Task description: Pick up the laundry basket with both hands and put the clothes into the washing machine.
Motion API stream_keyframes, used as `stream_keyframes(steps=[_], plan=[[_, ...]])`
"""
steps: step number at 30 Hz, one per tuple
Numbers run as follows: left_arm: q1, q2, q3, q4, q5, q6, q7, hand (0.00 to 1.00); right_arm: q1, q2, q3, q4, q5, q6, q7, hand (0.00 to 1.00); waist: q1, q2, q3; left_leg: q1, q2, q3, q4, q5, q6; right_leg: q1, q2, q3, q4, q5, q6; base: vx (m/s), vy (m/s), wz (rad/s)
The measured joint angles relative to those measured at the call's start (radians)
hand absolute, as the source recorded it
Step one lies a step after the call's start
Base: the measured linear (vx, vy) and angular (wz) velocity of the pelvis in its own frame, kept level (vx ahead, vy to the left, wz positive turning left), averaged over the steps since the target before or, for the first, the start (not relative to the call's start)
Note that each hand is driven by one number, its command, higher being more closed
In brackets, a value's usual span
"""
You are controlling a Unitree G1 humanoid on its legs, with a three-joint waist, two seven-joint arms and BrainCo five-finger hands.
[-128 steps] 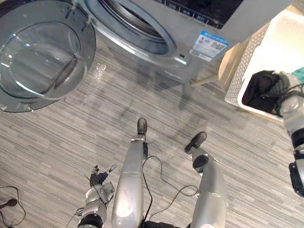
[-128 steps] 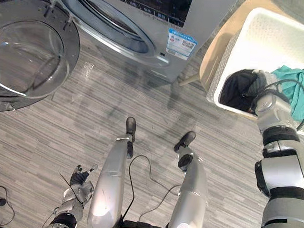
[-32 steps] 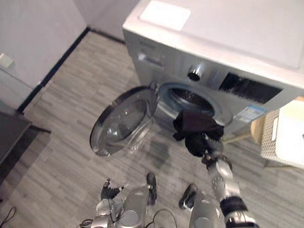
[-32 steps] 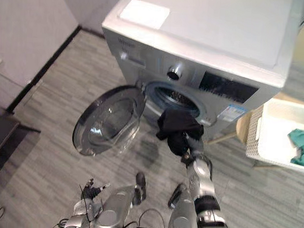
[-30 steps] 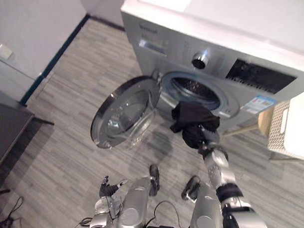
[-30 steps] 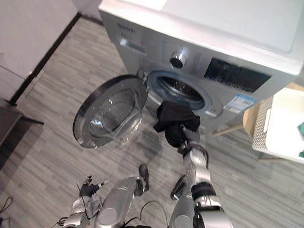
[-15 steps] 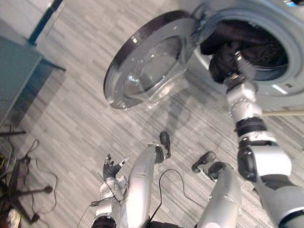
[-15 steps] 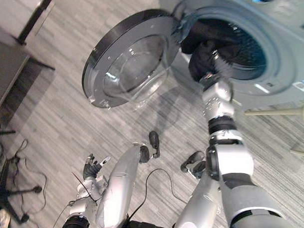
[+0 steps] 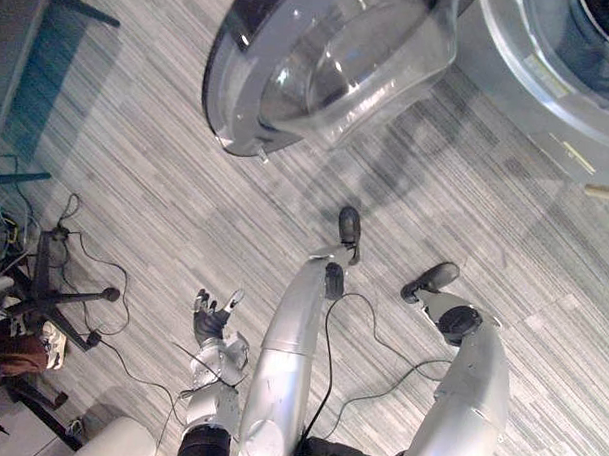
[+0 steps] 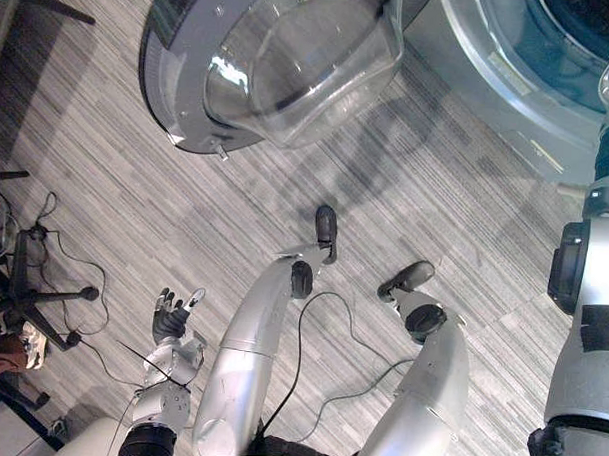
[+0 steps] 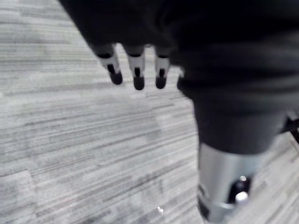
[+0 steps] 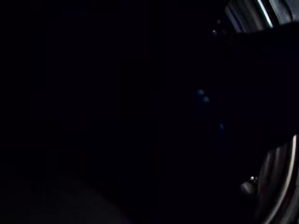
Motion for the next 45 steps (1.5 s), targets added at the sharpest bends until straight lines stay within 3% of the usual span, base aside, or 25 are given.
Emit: stream_keyframes(steps=[1, 4, 7, 11, 15, 19, 22, 23, 26, 30, 31, 33, 35, 38, 41, 45], plan=[[0.0, -0.001, -0.003, -0.001, -0.006, 0.0, 0.001, 0.0, -0.007, 0.0, -0.013, 0.0, 0.007, -0.004, -0.011, 0.0, -0.001, -0.01, 0.007, -0.003, 0.005, 0.002, -0.001, 0.003, 0.006, 0.0, 0.004, -0.004, 0.0, 0.003, -0.004, -0.02, 0.012, -0.08], [0.005, -0.001, -0.012, 0.0, -0.006, 0.0, 0.012, 0.0, -0.012, 0.001, -0.025, 0.0, 0.038, -0.01, -0.07, 0.0, 0.002, -0.025, 0.016, -0.013, 0.015, -0.005, -0.007, 0.008, 0.013, 0.003, 0.02, -0.017, -0.018, 0.012, -0.019, -0.05, 0.009, -0.05], [0.016, -0.002, -0.015, -0.012, -0.006, -0.001, 0.029, 0.0, -0.014, 0.034, -0.075, 0.0, 0.038, -0.071, -0.124, 0.0, 0.003, -0.025, 0.016, -0.012, 0.016, -0.006, -0.013, 0.012, 0.015, 0.011, 0.022, -0.028, -0.024, 0.014, -0.023, -0.05, -0.004, 0.03], [0.038, -0.002, -0.028, -0.045, -0.005, -0.003, 0.038, 0.0, -0.014, 0.097, -0.197, -0.001, 0.036, -0.144, -0.147, 0.0, 0.004, -0.025, 0.016, -0.01, 0.015, -0.007, -0.012, 0.013, 0.016, 0.021, 0.02, -0.036, -0.023, 0.014, -0.023, -0.03, -0.009, 0.05], [0.04, -0.001, -0.031, -0.054, -0.005, -0.014, 0.038, 0.0, -0.011, 0.163, -0.34, -0.001, 0.037, -0.166, -0.15, 0.0, 0.009, -0.025, 0.016, 0.012, 0.014, 0.002, -0.017, 0.014, 0.018, 0.04, 0.015, -0.035, -0.025, 0.014, -0.022, -0.04, -0.012, 0.06], [0.04, 0.003, -0.029, -0.053, -0.006, -0.019, 0.038, 0.0, 0.044, 0.2, -0.411, -0.046, 0.036, -0.166, -0.149, 0.0, 0.013, -0.025, 0.016, 0.049, 0.013, 0.01, -0.027, 0.014, 0.018, 0.065, 0.014, -0.027, -0.03, 0.014, -0.022, -0.04, -0.033, 0.03], [0.04, 0.005, -0.023, -0.049, -0.006, -0.02, 0.038, 0.0, 0.097, 0.204, -0.411, -0.081, 0.025, -0.131, -0.128, 0.0, 0.012, -0.025, 0.016, 0.08, 0.013, 0.023, -0.042, 0.014, 0.018, 0.082, 0.015, -0.015, -0.036, 0.014, -0.021, -0.04, -0.045, -0.01], [0.04, 0.005, -0.015, -0.043, -0.006, -0.02, 0.037, 0.0, 0.117, 0.209, -0.416, -0.082, 0.004, -0.1, -0.113, 0.0, 0.012, -0.025, 0.016, 0.096, 0.013, 0.027, -0.048, 0.014, 0.018, 0.093, 0.017, -0.012, -0.042, 0.015, -0.02, -0.02, -0.071, -0.01], [0.04, 0.006, 0.001, -0.018, -0.01, -0.022, 0.037, 0.0, 0.236, 0.259, -0.458, -0.2, -0.068, -0.051, -0.068, 0.0, 0.005, -0.025, 0.015, 0.137, 0.015, 0.036, -0.067, 0.013, 0.017, 0.13, 0.028, -0.009, -0.066, 0.017, -0.017, 0.02, -0.063, -0.01], [0.039, 0.006, 0.003, 0.032, -0.022, -0.021, 0.036, 0.0, 0.414, 0.347, -0.48, -0.301, -0.138, -0.034, -0.038, 0.0, -0.004, -0.026, 0.015, 0.225, 0.019, 0.049, -0.094, 0.011, 0.014, 0.217, 0.052, -0.005, -0.119, 0.021, -0.01, 0.1, -0.069, 0.06], [0.04, 0.006, 0.004, 0.059, -0.024, -0.02, 0.036, 0.0, 0.494, 0.402, -0.481, -0.357, -0.172, -0.033, -0.027, 0.0, -0.013, -0.029, 0.014, 0.264, 0.02, 0.064, -0.11, 0.011, 0.013, 0.25, 0.056, 0.001, -0.134, 0.023, -0.008, 0.14, -0.075, 0.08], [0.04, 0.006, 0.019, 0.099, -0.024, -0.018, 0.035, 0.0, 0.619, 0.485, -0.486, -0.434, -0.209, -0.036, -0.006, 0.0, -0.029, -0.045, 0.008, 0.322, 0.021, 0.077, -0.13, 0.006, 0.006, 0.295, 0.072, 0.029, -0.16, 0.027, 0.004, 0.14, -0.08, -0.07], [0.041, 0.004, 0.058, 0.142, -0.023, -0.014, 0.029, 0.0, 0.836, 0.615, -0.467, -0.543, -0.255, -0.033, 0.083, 0.0, -0.051, -0.094, -0.011, 0.4, 0.029, 0.098, -0.154, -0.007, -0.013, 0.349, 0.088, 0.051, -0.193, 0.027, 0.015, 0.12, -0.095, -0.28], [0.041, 0.021, 0.068, 0.201, -0.02, 0.003, 0.001, 0.0, 1.077, 0.751, -0.444, -0.583, -0.312, -0.04, 0.161, 0.0, -0.091, -0.14, -0.036, 0.512, 0.029, 0.111, -0.198, -0.02, -0.035, 0.436, 0.108, 0.074, -0.229, 0.019, 0.029, 0.06, -0.101, -0.15], [0.042, 0.073, 0.064, 0.27, -0.001, 0.02, -0.018, 0.0, 1.292, 0.829, -0.442, -0.587, -0.33, -0.041, 0.212, 0.0, -0.128, -0.174, -0.054, 0.634, 0.025, 0.124, -0.271, -0.018, -0.071, 0.53, 0.134, 0.095, -0.284, 0.021, 0.044, -0.02, -0.092, -0.14], [0.068, 0.091, 0.055, 0.31, 0.035, 0.036, -0.051, 0.0, 1.525, 0.872, -0.44, -0.586, -0.389, -0.027, 0.258, 0.0, -0.171, -0.193, -0.094, 0.771, -0.002, 0.15, -0.405, 0.017, -0.121, 0.62, 0.15, 0.111, -0.364, 0.045, 0.053, 0.02, -0.049, -0.17]])
